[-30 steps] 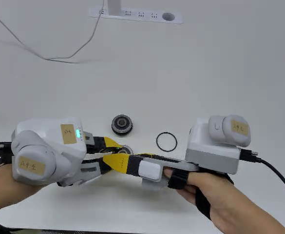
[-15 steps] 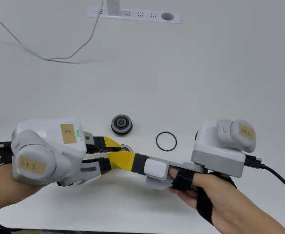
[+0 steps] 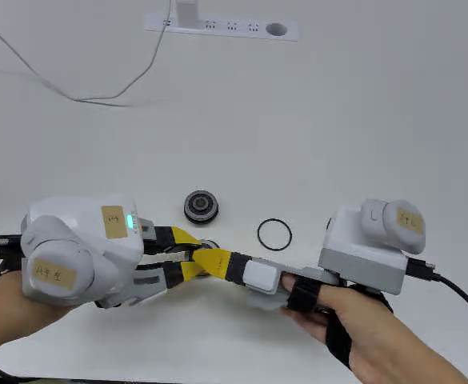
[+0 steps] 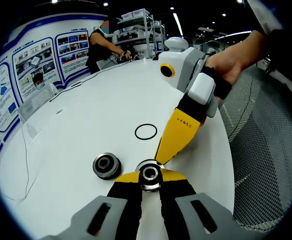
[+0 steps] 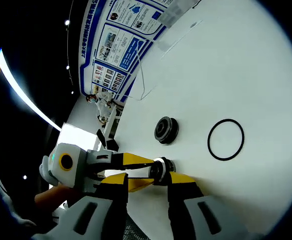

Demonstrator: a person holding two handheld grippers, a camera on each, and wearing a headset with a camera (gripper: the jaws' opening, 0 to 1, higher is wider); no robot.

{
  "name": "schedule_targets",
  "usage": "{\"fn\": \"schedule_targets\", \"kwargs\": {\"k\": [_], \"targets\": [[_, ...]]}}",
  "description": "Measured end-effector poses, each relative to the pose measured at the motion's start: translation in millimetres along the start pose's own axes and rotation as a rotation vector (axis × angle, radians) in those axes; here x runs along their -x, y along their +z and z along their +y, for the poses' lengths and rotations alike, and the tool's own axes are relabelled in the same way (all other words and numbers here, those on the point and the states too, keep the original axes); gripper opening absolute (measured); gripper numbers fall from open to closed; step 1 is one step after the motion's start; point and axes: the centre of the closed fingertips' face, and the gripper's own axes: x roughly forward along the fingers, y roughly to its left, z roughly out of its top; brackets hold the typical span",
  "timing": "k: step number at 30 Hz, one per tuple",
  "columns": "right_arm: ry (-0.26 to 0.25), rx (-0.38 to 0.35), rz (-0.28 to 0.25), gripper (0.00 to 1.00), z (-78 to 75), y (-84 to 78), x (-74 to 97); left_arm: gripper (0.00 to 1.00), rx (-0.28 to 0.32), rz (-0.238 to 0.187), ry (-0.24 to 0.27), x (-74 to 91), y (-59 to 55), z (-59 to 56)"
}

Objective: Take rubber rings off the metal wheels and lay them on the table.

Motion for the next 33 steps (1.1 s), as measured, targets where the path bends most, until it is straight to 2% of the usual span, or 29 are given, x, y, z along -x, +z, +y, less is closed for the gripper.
{"fn": "schedule_targets", "kwargs": {"k": [7, 15, 22, 33], "targets": [[-0.043, 0.008, 0.000, 0.18, -11.5, 0.9, -0.1, 0.13, -0.001, 0.000, 0.000, -0.1, -0.1, 0.0], [-0.083, 0.011, -0.009, 0.09, -18.3, 3.4, -1.5, 0.13, -0.001, 0.000, 0.000, 0.0, -0.2, 0.2], [-0.105, 0.027, -0.004, 0.04, -21.9, 3.4, -1.9, 0.13, 0.001, -0.001, 0.002, 0.2, -0.9, 0.7], [-0.123, 0.030, 0.000, 0.03, -21.4, 3.7, -1.2, 0.13, -0.007, 0.000, 0.004, 0.7, -1.6, 0.6]]}}
